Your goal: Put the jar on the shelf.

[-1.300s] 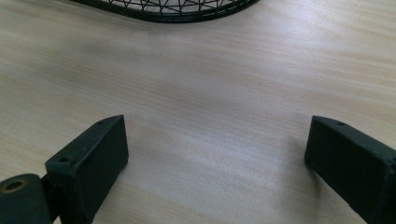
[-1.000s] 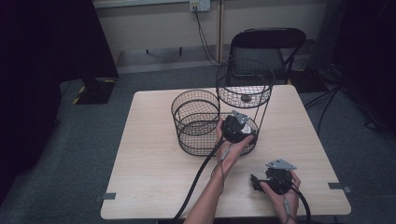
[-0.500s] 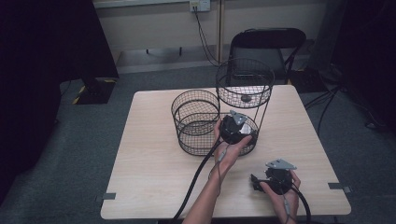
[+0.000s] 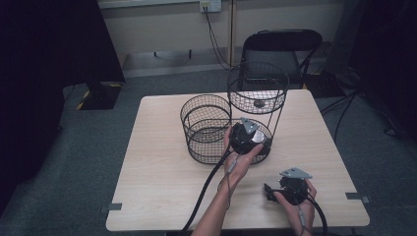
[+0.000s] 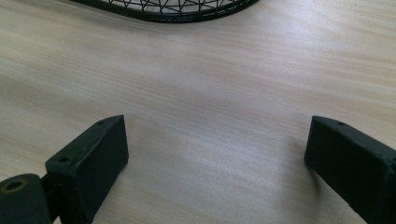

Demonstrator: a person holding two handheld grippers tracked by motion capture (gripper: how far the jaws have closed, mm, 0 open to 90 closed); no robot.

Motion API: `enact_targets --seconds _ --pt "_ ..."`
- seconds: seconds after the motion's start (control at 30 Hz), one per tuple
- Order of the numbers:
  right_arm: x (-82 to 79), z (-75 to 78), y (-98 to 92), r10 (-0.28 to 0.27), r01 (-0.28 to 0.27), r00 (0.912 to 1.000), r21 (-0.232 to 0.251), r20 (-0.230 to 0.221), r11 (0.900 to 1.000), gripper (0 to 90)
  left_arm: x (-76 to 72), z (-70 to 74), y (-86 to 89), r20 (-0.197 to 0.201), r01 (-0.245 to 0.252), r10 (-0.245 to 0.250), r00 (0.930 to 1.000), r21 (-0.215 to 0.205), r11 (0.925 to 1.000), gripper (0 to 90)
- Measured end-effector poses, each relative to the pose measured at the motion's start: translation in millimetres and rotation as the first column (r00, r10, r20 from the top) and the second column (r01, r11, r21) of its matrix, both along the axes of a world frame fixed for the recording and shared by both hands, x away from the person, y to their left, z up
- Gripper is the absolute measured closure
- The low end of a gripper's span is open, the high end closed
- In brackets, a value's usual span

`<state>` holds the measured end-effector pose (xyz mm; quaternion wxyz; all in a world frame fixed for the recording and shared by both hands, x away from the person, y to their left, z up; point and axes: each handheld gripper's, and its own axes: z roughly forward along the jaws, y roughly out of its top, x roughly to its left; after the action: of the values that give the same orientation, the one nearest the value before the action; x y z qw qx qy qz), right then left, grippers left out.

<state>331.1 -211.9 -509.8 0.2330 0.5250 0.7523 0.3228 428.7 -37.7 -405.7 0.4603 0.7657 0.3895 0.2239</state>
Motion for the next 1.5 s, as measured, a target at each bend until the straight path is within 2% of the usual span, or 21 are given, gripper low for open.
enact_targets --seconds 0.13,0.2,0.53,0.67,0.9,1.3,1.5 --pt "0.0 0.0 0.0 0.0 0.0 1.0 0.0 0.0 1.0 5.1 -4.7 3.8 3.8 0.008 -0.001 0.001 1.0 0.007 1.0 4.5" --pt "0.0 0.0 0.0 0.0 0.0 1.0 0.0 0.0 1.0 5.1 -7.0 6.2 6.6 0.008 -0.003 0.003 1.0 -0.008 1.0 4.5" --pt "0.0 0.0 0.0 0.0 0.0 1.0 0.0 0.0 1.0 5.1 -19.1 13.5 20.4 0.013 -0.008 0.008 0.9999 -0.018 0.9998 4.7" --pt "0.0 0.0 0.0 0.0 0.0 1.0 0.0 0.0 1.0 5.1 -23.3 17.5 26.5 0.012 -0.015 0.015 0.9998 -0.046 0.9988 4.7" --pt "0.0 0.0 0.0 0.0 0.0 1.0 0.0 0.0 1.0 5.1 -29.3 21.7 37.9 0.023 -0.023 0.024 0.9994 -0.046 0.9987 4.7" --pt "-0.1 0.0 0.1 -0.001 0.001 1.0 0.001 -0.001 1.0 5.1 -43.2 27.6 61.3 0.042 -0.036 0.04 0.9983 -0.086 0.9957 4.6" --pt "0.0 0.0 0.1 -0.001 0.001 1.0 0.001 0.0 1.0 5.1 -53.8 27.7 72.3 0.048 -0.057 0.063 0.9968 -0.119 0.9912 4.1"
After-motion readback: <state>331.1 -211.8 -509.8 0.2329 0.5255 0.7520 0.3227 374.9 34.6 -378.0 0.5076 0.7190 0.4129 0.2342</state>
